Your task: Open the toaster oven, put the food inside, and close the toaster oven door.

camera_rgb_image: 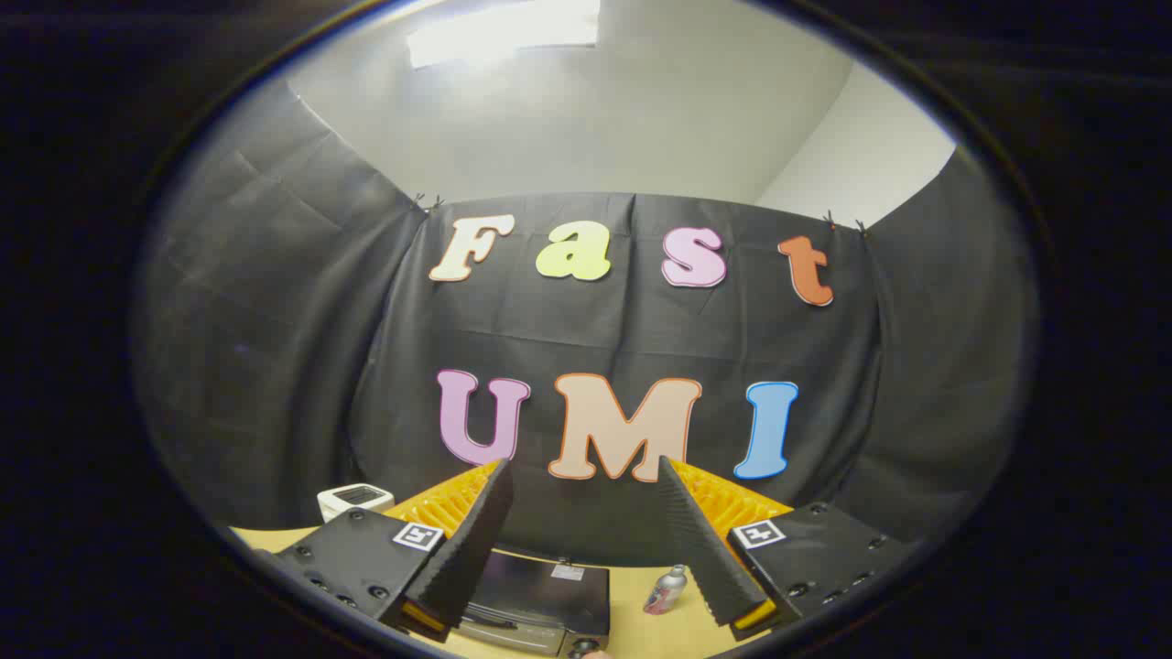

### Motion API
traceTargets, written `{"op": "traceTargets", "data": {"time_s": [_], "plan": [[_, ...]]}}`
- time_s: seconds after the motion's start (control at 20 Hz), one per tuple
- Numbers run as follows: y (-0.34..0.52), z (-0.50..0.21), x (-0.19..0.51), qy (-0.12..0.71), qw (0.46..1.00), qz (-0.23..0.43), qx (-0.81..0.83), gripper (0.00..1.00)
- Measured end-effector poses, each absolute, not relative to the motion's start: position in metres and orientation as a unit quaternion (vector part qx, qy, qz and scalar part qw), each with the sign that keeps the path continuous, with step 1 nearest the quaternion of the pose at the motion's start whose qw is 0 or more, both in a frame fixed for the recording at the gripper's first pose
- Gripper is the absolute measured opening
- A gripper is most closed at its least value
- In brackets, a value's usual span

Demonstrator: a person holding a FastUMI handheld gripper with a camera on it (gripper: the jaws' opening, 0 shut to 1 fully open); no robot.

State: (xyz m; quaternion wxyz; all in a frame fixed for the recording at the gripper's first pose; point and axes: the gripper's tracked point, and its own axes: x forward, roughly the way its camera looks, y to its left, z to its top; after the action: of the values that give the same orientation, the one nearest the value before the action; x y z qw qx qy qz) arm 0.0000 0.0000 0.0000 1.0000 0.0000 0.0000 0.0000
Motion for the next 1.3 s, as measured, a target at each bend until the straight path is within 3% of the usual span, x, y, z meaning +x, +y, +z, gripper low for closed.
{"op": "traceTargets", "data": {"time_s": [0.8,1.3], "plan": [[0.015,-0.024,0.003,0.015,1.000,0.005,0.006,0.99],[0.099,-0.175,0.022,0.114,0.991,0.056,0.042,0.99]]}}
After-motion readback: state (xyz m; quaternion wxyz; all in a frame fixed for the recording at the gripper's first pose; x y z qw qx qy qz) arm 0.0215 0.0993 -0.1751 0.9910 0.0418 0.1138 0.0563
